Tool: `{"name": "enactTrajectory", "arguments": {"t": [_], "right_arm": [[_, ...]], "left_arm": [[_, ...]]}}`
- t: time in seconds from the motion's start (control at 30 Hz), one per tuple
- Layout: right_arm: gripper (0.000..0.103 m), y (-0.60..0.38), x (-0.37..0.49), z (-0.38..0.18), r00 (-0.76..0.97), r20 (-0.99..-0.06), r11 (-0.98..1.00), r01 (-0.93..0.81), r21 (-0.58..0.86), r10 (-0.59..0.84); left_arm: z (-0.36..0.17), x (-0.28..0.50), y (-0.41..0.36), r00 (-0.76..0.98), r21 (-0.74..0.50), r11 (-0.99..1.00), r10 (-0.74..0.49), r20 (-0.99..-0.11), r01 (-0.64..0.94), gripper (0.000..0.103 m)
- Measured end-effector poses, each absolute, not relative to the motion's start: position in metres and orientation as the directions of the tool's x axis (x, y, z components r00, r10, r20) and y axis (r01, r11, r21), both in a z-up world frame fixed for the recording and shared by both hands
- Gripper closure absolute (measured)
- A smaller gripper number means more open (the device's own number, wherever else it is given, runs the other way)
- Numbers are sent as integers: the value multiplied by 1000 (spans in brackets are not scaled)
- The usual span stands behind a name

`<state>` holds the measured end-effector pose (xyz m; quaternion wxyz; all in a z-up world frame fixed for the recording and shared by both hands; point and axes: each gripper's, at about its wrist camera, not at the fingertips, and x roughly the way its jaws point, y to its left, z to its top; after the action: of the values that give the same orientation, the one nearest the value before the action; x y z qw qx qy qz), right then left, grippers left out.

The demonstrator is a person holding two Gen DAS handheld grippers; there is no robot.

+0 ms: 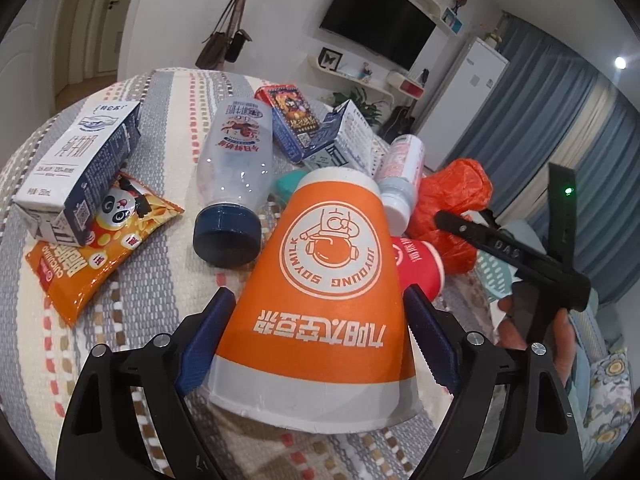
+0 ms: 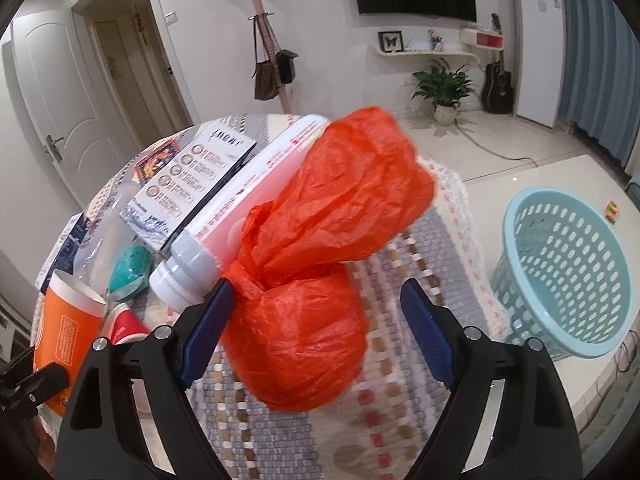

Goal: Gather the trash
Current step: 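Grasp the orange paper cup with the left tool while the right tool grasps the red plastic bag, then carry both items over the blue basket and open both tools to drop them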

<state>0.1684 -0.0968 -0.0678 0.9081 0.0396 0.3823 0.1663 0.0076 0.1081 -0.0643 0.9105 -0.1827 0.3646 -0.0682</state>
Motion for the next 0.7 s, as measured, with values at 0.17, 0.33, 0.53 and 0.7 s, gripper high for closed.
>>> {"name": "enactTrajectory", "arguments": {"t": [0.17,0.33,0.53,0.7], "right_arm": [[61,-92,161,-65,641,-675,928,-306,211,365],[71,-100,149,-51,667,-647,928,-307,212,369],[73,-120,137,-26,723,-593,934,-295,200,355],[73,-148,134,-2,780,-542,950,-257,179,313]], "left_arm": [[-54,0,105,749,-368,930,-242,-617,-3,22],[-39,-8,98,774,-362,932,-242,-586,18,23],[-14,-2,89,799,-356,933,-246,-549,43,23],[15,15,67,813,-315,944,-255,-523,94,23]]}}
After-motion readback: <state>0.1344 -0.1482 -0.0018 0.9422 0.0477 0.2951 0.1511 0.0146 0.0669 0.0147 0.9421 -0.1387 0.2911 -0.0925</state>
